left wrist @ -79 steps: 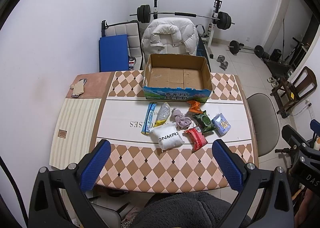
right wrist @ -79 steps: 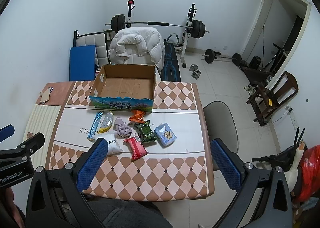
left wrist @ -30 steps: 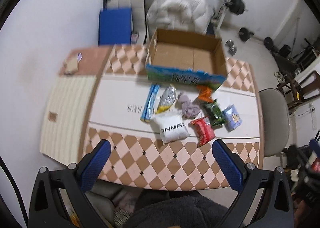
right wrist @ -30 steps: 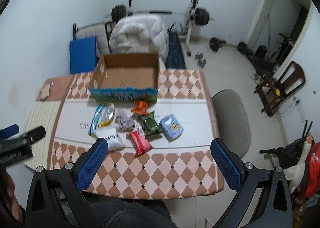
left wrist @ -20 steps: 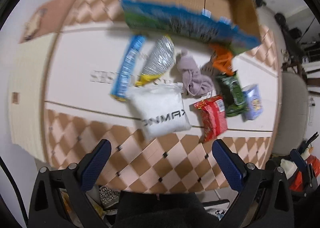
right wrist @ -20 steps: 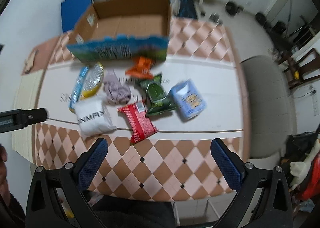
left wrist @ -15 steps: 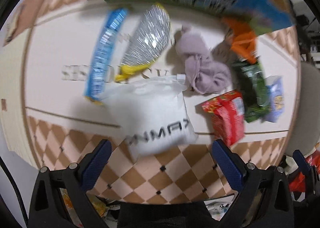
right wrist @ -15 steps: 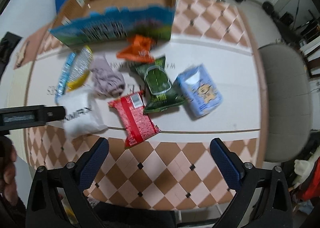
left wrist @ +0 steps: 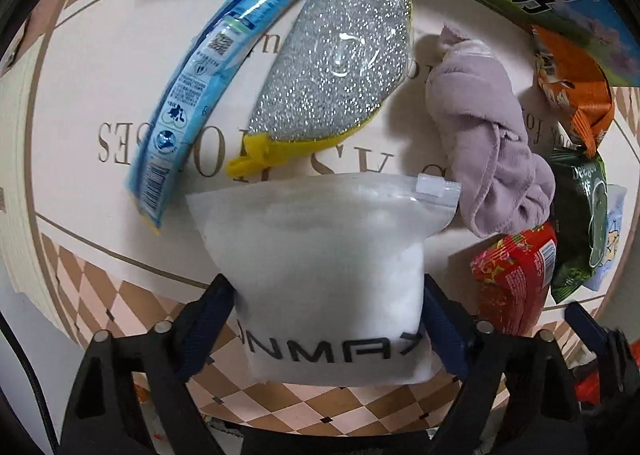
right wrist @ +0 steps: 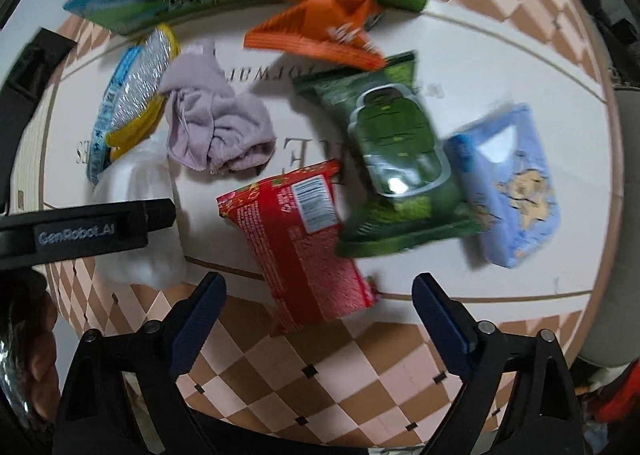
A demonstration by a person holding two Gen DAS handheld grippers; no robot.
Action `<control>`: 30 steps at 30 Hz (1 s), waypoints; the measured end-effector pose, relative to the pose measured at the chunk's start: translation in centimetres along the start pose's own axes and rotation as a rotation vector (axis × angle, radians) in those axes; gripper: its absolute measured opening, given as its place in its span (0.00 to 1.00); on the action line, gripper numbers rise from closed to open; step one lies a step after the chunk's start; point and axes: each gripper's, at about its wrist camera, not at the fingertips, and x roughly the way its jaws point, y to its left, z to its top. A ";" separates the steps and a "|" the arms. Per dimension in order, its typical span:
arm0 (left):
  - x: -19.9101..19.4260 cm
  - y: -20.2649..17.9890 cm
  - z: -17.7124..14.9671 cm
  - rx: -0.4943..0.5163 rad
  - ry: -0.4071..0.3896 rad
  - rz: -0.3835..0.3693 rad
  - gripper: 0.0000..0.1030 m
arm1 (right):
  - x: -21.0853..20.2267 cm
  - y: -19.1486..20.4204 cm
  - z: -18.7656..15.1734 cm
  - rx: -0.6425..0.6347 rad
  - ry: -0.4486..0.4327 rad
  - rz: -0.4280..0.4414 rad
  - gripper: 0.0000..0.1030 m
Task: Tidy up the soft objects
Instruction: 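Grasp the white ONMAX pouch with the left tool while the right tool grasps the red snack bag, then carry both items into the box and open both tools to release them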
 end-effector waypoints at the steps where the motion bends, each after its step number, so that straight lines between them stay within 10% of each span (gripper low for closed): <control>1: 0.2 0.2 -0.2 0.005 -0.008 -0.001 0.81 | 0.5 0.2 0.2 0.001 0.014 0.000 0.86; 5: 0.3 0.5 -1.7 0.006 -0.038 -0.003 0.69 | 2.4 0.4 0.8 0.014 0.082 -0.003 0.54; 19: -7.1 0.8 -8.0 0.073 -0.241 0.012 0.65 | -6.4 -2.1 -4.6 0.075 -0.004 0.165 0.43; 24: -17.5 -0.9 -4.5 0.153 -0.358 -0.039 0.65 | -17.2 -3.4 -2.2 0.060 -0.177 0.220 0.42; 30: -22.8 -2.0 7.7 0.200 -0.366 -0.030 0.65 | -23.9 -2.6 6.5 0.098 -0.310 0.209 0.42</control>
